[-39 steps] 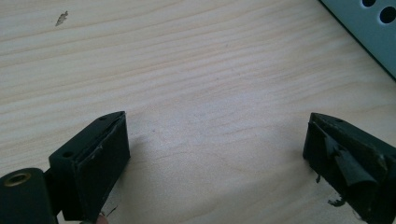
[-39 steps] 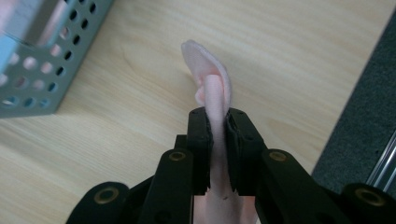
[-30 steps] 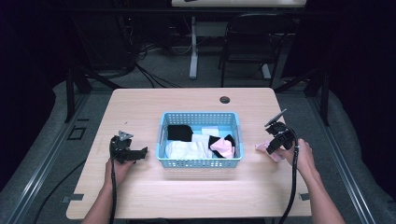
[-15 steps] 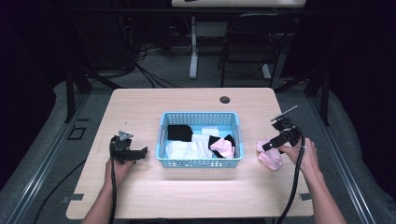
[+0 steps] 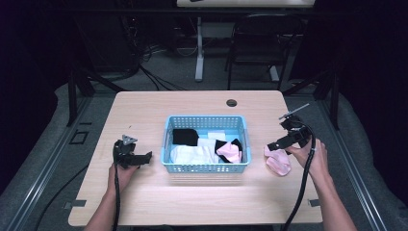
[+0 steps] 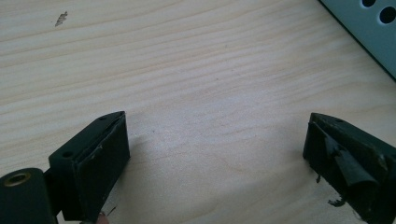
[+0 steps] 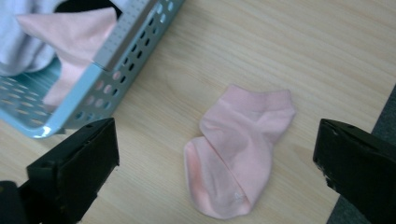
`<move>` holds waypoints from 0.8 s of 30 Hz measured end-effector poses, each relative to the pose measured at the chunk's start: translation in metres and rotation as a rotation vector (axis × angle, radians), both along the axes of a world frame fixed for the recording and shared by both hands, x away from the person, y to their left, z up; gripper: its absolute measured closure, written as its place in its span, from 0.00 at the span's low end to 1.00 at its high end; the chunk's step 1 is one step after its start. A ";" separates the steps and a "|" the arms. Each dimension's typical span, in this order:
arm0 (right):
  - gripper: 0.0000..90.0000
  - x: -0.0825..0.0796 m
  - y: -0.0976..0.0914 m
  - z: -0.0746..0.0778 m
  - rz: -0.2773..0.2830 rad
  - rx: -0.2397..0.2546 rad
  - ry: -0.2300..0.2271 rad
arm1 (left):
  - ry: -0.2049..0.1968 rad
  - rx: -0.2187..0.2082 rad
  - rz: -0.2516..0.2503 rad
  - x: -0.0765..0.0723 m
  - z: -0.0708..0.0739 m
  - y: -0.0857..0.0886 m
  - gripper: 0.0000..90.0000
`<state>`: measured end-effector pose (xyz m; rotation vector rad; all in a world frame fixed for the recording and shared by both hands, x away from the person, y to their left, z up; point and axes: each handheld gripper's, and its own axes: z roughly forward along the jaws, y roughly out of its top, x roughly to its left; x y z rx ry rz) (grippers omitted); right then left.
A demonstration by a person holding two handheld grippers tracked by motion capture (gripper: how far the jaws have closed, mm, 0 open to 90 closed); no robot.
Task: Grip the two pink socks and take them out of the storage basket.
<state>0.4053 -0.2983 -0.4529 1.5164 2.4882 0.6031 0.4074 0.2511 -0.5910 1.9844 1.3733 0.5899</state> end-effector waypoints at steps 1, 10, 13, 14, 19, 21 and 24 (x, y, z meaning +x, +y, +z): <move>0.00 -0.001 0.002 0.002 -0.002 0.003 -0.009 | 0.001 0.000 0.001 0.000 0.000 0.000 0.08; 0.00 -0.005 0.025 0.018 0.068 0.024 -0.043 | -0.001 -0.003 0.003 0.000 0.000 0.000 0.08; 0.00 -0.004 0.033 0.024 0.086 0.028 -0.049 | -0.001 -0.003 0.003 0.000 0.000 0.000 0.08; 0.00 -0.004 0.036 0.026 0.094 0.031 -0.046 | -0.001 -0.003 0.003 0.000 0.000 0.000 0.08; 0.00 -0.002 0.052 0.035 0.130 0.006 -0.047 | -0.001 -0.003 0.003 0.000 0.000 0.000 0.08; 0.00 -0.001 0.062 0.039 0.157 -0.010 -0.049 | -0.001 -0.003 0.003 0.000 0.000 0.000 0.08; 0.00 0.001 0.069 0.042 0.172 -0.019 -0.052 | -0.001 -0.003 0.003 0.000 0.000 0.000 0.08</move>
